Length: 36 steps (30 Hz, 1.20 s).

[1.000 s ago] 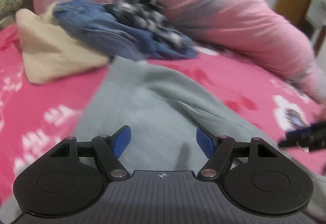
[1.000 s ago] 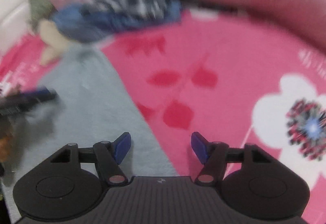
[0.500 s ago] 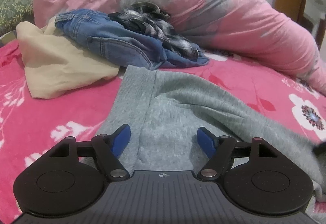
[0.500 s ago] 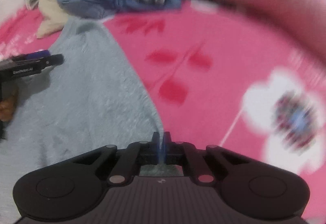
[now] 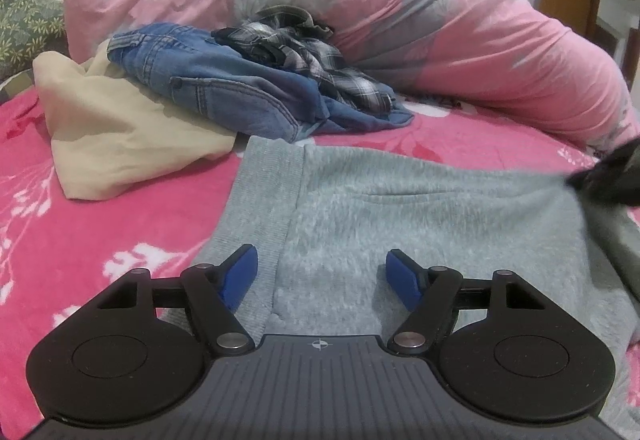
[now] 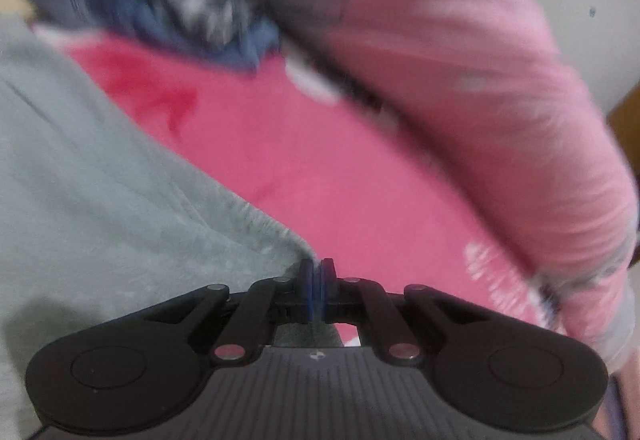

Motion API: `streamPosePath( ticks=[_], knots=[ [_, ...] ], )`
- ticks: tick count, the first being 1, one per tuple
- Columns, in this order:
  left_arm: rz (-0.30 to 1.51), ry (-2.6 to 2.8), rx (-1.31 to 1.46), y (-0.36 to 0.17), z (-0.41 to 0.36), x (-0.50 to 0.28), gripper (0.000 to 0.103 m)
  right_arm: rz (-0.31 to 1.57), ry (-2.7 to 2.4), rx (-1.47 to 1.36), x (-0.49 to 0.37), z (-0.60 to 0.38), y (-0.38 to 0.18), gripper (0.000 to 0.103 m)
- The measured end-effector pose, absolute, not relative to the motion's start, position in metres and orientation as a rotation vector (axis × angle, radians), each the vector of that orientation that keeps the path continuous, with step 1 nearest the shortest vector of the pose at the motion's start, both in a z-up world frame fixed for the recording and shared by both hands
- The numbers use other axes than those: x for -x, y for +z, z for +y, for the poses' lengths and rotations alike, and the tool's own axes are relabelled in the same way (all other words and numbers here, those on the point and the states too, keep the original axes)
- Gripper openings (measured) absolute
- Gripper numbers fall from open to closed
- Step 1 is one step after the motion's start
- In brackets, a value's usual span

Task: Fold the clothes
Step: 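Move both grippers over the hoodie hem to prepare the next grasp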

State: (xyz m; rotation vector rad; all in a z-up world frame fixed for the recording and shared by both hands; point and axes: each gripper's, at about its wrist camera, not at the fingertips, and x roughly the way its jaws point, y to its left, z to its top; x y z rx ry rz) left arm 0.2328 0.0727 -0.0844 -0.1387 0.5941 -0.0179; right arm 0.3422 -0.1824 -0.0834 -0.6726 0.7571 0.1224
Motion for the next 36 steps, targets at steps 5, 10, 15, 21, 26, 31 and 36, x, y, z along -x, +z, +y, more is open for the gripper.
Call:
streamPosePath(
  ticks=[5, 10, 15, 21, 26, 31, 36],
  knots=[
    [0.595, -0.019, 0.133, -0.085, 0.073, -0.233, 0.072, 0.748, 0.093, 0.690, -0.343, -0.188, -0.102, 0.028],
    [0.591, -0.018, 0.147, -0.083, 0.075, -0.232, 0.072, 0.727, 0.108, 0.553, -0.326, -0.206, -0.045, 0.047],
    [0.571, 0.056, 0.165, -0.080, 0.084, -0.230, 0.074, 0.607, 0.343, 0.415, -0.307, -0.167, -0.007, 0.042],
    [0.625, 0.094, 0.252, -0.087, 0.104, -0.239, 0.075, 0.711, 0.702, 0.361, -0.345, -0.064, -0.045, 0.031],
    [0.631, 0.097, 0.256, -0.091, 0.106, -0.242, 0.075, 0.811, 0.586, 0.108, -0.405, -0.051, -0.076, 0.028],
    [0.609, 0.090, 0.248, -0.087, 0.104, -0.238, 0.075, 0.816, 0.387, -0.183, -0.420, -0.126, -0.049, 0.030],
    [0.540, 0.055, 0.210, -0.074, 0.095, -0.222, 0.075, 0.736, 0.219, -0.280, -0.341, -0.273, 0.018, 0.032]
  ],
)
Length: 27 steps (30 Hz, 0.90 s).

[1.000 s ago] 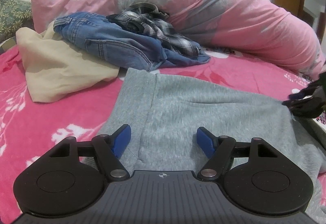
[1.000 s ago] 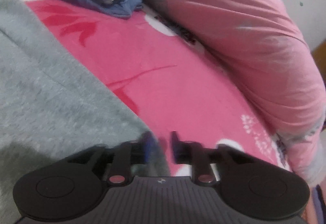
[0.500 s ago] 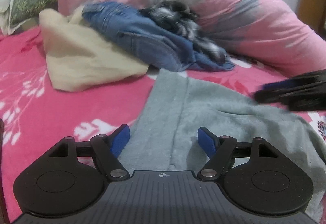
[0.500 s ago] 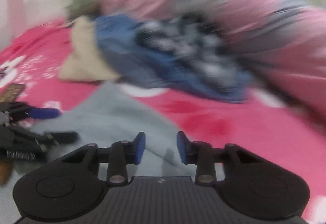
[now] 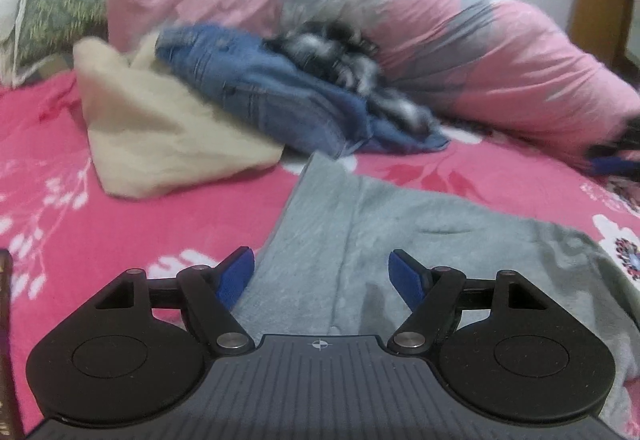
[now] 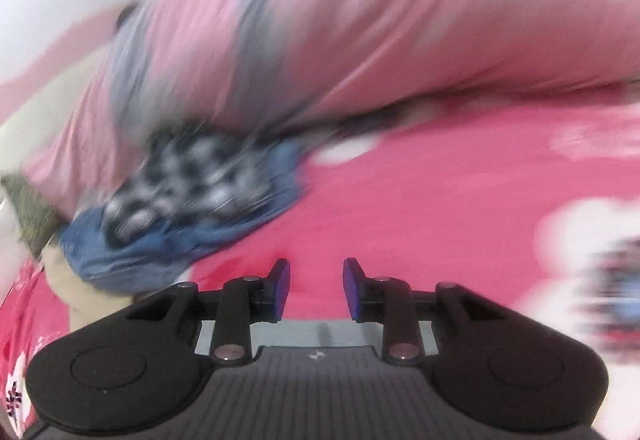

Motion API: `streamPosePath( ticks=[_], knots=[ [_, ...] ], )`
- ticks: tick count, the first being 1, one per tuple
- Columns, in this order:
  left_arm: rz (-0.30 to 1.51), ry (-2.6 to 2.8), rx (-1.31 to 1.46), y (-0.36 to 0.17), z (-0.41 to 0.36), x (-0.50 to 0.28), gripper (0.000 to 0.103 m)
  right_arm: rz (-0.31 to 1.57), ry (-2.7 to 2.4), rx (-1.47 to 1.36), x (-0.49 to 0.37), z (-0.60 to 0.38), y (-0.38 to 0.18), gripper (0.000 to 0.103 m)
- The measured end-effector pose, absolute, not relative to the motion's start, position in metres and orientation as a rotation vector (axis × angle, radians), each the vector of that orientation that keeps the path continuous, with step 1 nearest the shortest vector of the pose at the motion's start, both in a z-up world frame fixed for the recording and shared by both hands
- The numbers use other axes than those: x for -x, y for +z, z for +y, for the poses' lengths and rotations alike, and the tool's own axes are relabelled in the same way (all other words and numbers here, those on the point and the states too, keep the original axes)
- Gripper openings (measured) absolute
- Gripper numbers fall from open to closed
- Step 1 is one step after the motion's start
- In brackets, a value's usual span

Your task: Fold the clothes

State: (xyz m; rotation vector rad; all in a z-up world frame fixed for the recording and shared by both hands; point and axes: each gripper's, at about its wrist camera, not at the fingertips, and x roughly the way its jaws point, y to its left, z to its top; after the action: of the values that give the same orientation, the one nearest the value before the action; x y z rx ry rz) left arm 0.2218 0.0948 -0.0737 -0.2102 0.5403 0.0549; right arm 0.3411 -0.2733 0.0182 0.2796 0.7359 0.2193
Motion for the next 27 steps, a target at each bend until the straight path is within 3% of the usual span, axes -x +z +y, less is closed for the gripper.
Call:
streamPosePath(
  ticks=[4, 12, 16, 22, 24, 25, 26, 27],
  knots=[
    [0.483, 0.009, 0.201, -0.067, 0.087, -0.210, 0.077, 0.689, 0.033, -0.218, -0.250, -0.381, 0.054, 0.044],
    [0.392, -0.046, 0.274, -0.059, 0.090, -0.202, 0.079, 0.829, -0.257, -0.254, -0.109, -0.498, 0.017, 0.047],
    [0.340, -0.095, 0.307, -0.057, 0.090, -0.197, 0.079, 0.819, -0.290, -0.394, -0.076, -0.522, 0.000, 0.047],
    [0.408, -0.193, 0.237, -0.069, 0.064, -0.203, 0.079, 0.862, -0.259, -0.536, -0.070, -0.521, -0.031, 0.049],
    [0.451, -0.185, 0.198, -0.077, 0.055, -0.208, 0.079, 0.859, -0.262, -0.490, -0.074, -0.515, -0.035, 0.040],
    [0.469, -0.175, 0.186, -0.080, 0.052, -0.210, 0.079, 0.839, -0.260, -0.458, -0.075, -0.510, -0.033, 0.021],
    [0.481, -0.167, 0.188, -0.082, 0.052, -0.211, 0.079, 0.817, -0.264, -0.425, -0.076, -0.506, -0.029, 0.009],
    [0.490, -0.162, 0.201, -0.083, 0.055, -0.212, 0.079, 0.786, -0.272, -0.389, -0.078, -0.501, -0.022, 0.009]
  ],
)
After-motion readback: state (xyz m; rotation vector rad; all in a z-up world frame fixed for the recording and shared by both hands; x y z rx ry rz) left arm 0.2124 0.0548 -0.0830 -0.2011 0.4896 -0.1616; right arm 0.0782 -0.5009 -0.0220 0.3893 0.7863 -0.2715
